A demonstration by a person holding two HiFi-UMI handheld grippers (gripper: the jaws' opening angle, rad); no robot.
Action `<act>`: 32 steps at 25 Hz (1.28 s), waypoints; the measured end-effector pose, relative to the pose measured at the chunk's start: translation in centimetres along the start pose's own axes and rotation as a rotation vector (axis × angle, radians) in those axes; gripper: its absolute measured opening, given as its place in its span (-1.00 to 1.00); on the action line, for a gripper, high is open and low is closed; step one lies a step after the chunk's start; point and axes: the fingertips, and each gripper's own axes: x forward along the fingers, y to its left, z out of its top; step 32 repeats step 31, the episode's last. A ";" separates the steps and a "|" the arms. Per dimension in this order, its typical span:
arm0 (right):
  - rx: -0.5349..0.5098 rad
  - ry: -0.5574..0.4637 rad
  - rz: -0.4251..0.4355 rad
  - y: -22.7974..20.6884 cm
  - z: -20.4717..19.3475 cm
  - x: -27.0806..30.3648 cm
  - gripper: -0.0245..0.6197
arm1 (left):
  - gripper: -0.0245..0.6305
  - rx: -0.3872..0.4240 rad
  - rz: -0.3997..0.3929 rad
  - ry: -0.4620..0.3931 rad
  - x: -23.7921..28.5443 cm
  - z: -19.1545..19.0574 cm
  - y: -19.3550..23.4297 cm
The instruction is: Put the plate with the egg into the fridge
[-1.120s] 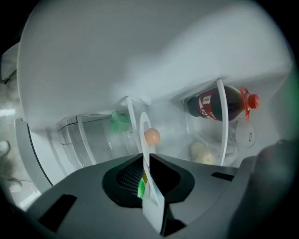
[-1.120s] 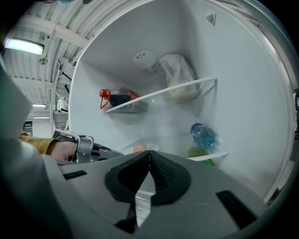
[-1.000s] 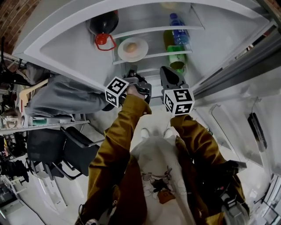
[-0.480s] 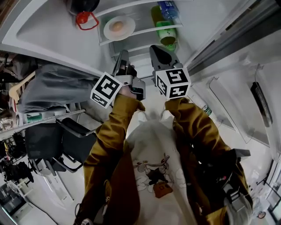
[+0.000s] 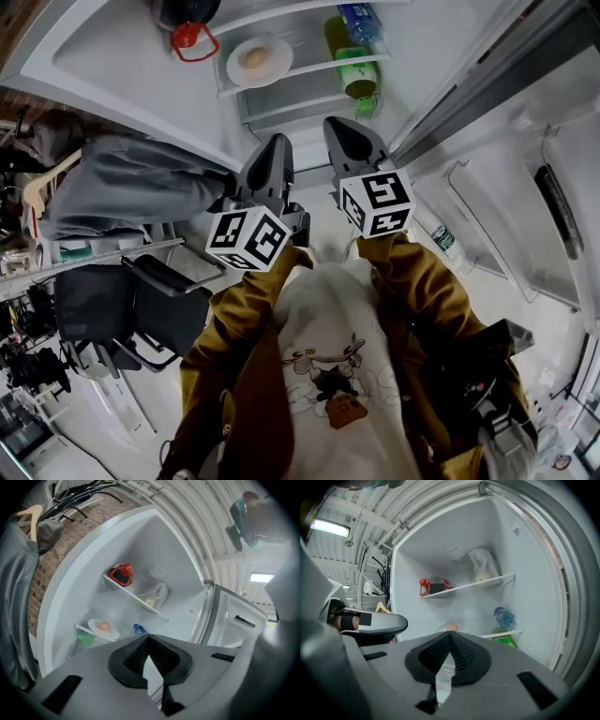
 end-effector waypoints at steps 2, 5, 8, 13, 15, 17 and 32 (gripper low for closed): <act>-0.001 0.002 0.005 0.4 -0.2 -0.9 -0.91 | -0.90 0.046 -0.017 0.015 -0.9 -0.6 -0.9; -0.024 0.009 0.028 1.3 -0.1 -2.2 -0.91 | -0.90 0.105 -0.027 0.016 -2.0 -0.9 -1.8; -0.061 0.014 0.056 2.7 0.2 -3.7 -0.91 | -0.90 0.176 -0.034 0.018 -3.4 -1.2 -2.9; -0.098 0.008 0.083 4.5 0.9 -5.8 -0.91 | -0.90 0.133 -0.034 0.059 -5.5 -2.6 -3.3; -0.084 0.010 0.082 4.7 0.9 -6.4 -0.91 | -0.90 0.107 -0.019 0.062 -6.3 -2.9 -3.2; -0.068 0.016 0.076 4.8 0.7 -6.9 -0.91 | -0.90 0.100 -0.003 0.063 -7.0 -3.1 -3.2; -0.027 0.032 0.047 4.5 0.0 -8.1 -0.91 | -0.90 0.088 0.002 0.104 -8.7 -4.8 -3.1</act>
